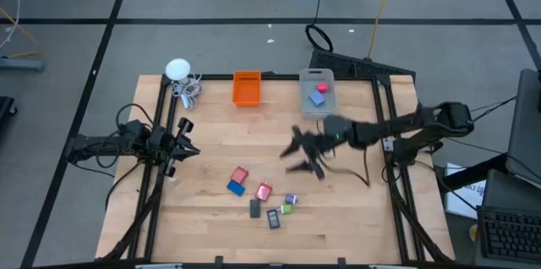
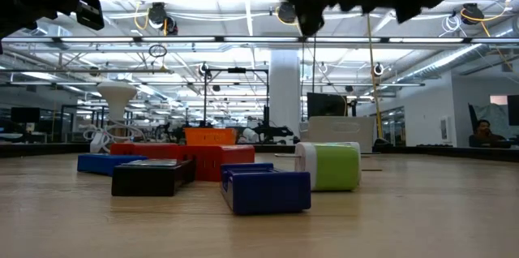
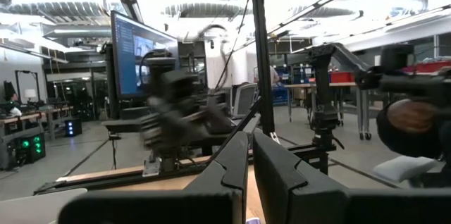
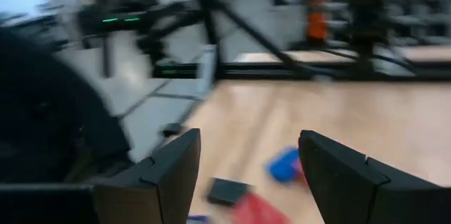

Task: Pick & Place Office items
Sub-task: Put the purple charger adapter into the gray bin

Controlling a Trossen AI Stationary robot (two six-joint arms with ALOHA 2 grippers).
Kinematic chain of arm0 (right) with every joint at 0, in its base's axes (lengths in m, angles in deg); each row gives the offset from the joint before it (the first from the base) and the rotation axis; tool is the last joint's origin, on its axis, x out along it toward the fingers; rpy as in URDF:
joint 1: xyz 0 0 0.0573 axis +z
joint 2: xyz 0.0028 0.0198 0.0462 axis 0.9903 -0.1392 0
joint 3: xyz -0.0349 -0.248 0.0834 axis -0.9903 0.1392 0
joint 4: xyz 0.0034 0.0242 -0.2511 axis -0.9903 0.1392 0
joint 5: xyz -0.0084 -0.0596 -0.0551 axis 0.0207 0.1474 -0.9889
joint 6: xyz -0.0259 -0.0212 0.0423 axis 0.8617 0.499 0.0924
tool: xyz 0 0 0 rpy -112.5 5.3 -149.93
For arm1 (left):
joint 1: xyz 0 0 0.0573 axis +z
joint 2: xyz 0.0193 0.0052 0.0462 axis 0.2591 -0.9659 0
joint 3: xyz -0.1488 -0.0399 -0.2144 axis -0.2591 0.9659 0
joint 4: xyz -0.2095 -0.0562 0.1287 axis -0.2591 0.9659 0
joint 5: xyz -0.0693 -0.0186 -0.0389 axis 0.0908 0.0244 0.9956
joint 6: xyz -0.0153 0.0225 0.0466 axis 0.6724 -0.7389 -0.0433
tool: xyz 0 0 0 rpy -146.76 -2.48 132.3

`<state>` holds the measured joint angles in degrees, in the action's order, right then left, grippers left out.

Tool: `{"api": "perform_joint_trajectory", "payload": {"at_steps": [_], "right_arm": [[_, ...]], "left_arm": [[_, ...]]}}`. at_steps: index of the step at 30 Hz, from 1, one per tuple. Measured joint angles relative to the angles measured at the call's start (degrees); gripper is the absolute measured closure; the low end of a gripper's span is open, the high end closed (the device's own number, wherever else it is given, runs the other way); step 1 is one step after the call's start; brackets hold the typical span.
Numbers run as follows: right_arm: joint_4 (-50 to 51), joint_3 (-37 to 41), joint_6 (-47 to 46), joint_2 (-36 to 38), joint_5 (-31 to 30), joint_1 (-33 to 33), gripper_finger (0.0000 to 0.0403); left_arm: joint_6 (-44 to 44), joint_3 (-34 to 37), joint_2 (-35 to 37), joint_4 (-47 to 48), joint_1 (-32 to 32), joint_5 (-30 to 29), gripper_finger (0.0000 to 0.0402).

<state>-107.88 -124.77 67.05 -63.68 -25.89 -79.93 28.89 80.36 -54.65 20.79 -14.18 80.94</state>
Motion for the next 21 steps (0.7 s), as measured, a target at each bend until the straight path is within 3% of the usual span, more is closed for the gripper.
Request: {"api": "perform_joint_trajectory", "payload": {"at_steps": [9, 12, 21], "right_arm": [[-1.14, 0.00, 9.34, 0.00, -12.27, 16.57, 0.0175], [-1.18, 0.00, 10.48, 0.00, -15.46, 18.73, 0.0175], [-0.48, 0.00, 11.12, 0.02, -16.56, 18.92, 0.0175]], "left_arm": [[0.00, 0.02, -0.02, 0.00, 0.00, 0.00, 0.0378], [0.00, 0.02, 0.00, 0.00, 0.00, 0.00, 0.0378], [0.00, 0.00, 0.00, 0.00, 0.00, 0.00, 0.0378]]}}
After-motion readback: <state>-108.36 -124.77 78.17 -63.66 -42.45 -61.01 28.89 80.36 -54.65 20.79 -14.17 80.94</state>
